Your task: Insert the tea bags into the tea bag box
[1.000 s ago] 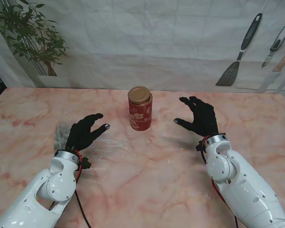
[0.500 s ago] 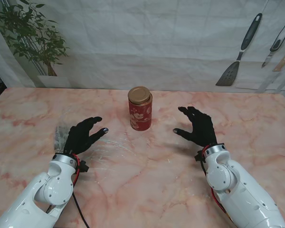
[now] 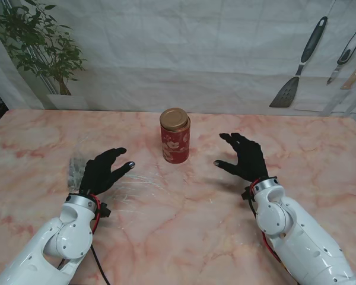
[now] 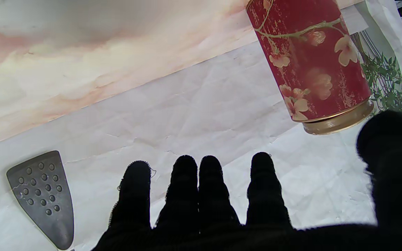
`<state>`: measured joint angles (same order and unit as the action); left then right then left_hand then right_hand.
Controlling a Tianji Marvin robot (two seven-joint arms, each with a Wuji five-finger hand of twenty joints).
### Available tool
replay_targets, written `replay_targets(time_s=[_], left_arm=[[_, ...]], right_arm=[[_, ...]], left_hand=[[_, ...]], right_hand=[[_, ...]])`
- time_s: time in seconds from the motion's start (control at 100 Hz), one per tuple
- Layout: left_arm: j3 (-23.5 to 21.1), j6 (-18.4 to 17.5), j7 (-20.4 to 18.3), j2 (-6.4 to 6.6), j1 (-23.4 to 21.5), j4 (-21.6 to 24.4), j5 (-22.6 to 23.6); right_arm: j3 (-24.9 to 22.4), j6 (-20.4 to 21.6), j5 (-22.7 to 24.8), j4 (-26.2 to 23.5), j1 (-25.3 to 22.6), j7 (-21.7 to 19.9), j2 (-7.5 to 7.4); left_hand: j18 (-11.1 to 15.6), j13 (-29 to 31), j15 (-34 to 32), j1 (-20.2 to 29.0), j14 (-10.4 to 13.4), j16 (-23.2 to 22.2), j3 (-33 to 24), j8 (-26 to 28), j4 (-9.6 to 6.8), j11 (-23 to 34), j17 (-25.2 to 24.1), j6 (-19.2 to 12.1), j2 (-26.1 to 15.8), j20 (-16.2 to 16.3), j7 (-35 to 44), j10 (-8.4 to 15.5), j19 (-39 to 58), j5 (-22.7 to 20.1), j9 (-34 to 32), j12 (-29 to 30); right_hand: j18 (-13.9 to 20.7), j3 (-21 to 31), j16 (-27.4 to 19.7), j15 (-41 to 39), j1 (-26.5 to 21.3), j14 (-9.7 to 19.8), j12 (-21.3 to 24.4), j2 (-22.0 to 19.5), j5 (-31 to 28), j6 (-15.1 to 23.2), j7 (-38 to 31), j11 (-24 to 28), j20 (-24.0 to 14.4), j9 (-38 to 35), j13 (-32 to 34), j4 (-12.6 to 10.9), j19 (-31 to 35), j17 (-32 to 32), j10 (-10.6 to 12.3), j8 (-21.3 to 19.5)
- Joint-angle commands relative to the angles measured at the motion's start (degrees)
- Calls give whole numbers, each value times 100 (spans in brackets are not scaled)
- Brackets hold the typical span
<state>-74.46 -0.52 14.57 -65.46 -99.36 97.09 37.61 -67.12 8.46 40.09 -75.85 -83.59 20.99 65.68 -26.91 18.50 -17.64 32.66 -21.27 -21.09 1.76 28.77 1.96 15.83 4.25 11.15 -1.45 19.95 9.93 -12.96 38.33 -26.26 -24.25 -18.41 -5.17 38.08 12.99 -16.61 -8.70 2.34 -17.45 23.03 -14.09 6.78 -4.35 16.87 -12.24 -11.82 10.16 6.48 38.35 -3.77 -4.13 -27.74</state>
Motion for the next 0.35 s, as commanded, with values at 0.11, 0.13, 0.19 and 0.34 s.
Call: replay_targets(time_s=[0.11, 0.13, 0.19, 0.34], left_arm=[[-34, 115, -79, 8, -116, 150, 68], [-38, 135, -77, 6, -119, 164, 75], [-42, 190, -50, -3, -126, 200, 71], [-46, 232, -41, 1, -158, 262, 119]], right_arm=[[14, 71, 40, 31, 104, -115, 3], [19, 72, 34, 42, 114, -102, 7], [28, 81, 22, 60, 134, -77, 14], [32, 89, 71, 64, 154, -94, -1]], left_hand=[[-55, -100, 255, -137, 81, 74, -55, -50, -145, -27, -45, -58, -68, -107, -82, 184, -202, 227, 138, 121], [-55, -103, 256, -136, 79, 75, -55, -50, -145, -26, -47, -57, -66, -108, -81, 187, -204, 223, 137, 120], [-59, -92, 249, -124, 77, 71, -57, -49, -146, -16, -48, -57, -58, -109, -77, 190, -206, 216, 124, 117], [-62, -82, 240, -115, 89, 67, -56, -49, -146, -6, -37, -48, -61, -105, -73, 194, -197, 207, 111, 114]], right_hand=[[183, -15, -40, 131, 44, 23, -24, -59, -34, -7, 137, -137, -63, 244, -227, -174, -225, -40, 25, -109], [177, -11, -38, 128, 38, 25, -27, -55, -41, -8, 139, -136, -68, 238, -220, -174, -224, -36, 25, -116], [217, -4, -37, 131, 33, 26, -29, -52, -45, -8, 148, -144, -78, 241, -230, -171, -232, -45, 27, -130], [171, 3, -35, 135, 46, 16, -30, -66, -39, -16, 177, -170, -100, 251, -246, -167, -242, -39, 15, -159]])
